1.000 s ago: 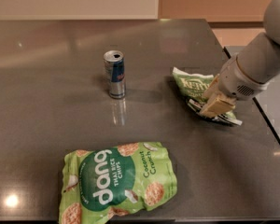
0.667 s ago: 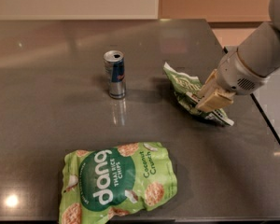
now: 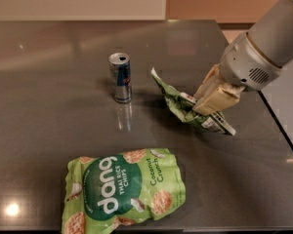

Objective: Move green jalapeno chip bag near green rice chip bag

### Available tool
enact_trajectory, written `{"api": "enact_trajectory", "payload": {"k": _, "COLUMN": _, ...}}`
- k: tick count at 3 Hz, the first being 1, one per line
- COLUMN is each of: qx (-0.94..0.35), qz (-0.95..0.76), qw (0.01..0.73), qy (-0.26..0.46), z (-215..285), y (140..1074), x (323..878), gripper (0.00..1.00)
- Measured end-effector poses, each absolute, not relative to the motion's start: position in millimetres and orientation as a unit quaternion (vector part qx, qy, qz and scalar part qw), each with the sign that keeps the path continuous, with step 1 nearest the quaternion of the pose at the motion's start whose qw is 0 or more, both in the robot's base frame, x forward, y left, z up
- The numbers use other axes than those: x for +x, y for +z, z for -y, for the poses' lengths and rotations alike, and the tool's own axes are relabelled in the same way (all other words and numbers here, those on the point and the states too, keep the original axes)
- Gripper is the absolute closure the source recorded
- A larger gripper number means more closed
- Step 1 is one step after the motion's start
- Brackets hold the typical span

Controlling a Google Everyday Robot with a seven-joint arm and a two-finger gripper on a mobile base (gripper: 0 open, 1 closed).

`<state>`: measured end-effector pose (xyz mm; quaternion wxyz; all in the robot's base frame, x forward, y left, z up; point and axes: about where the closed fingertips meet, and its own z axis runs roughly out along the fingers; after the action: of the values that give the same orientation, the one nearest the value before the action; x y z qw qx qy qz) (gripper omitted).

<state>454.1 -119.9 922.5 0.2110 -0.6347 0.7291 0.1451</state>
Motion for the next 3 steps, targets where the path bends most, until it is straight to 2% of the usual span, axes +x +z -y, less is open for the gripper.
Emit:
{"api": "enact_trajectory", "payload": {"k": 1, "qx": -0.636, "qz": -0.728, "qw": 0.196, "qy": 0.166, "z": 107.1, "y": 930.4, "x": 435.4, "gripper": 0.84}}
{"api": "enact_trajectory", "payload": {"k": 3, "qx": -0.634, "qz": -0.729, "qw": 0.183, "qy": 0.180, "z": 97.2, "y": 936.6, "x": 415.9, "gripper": 0.37}}
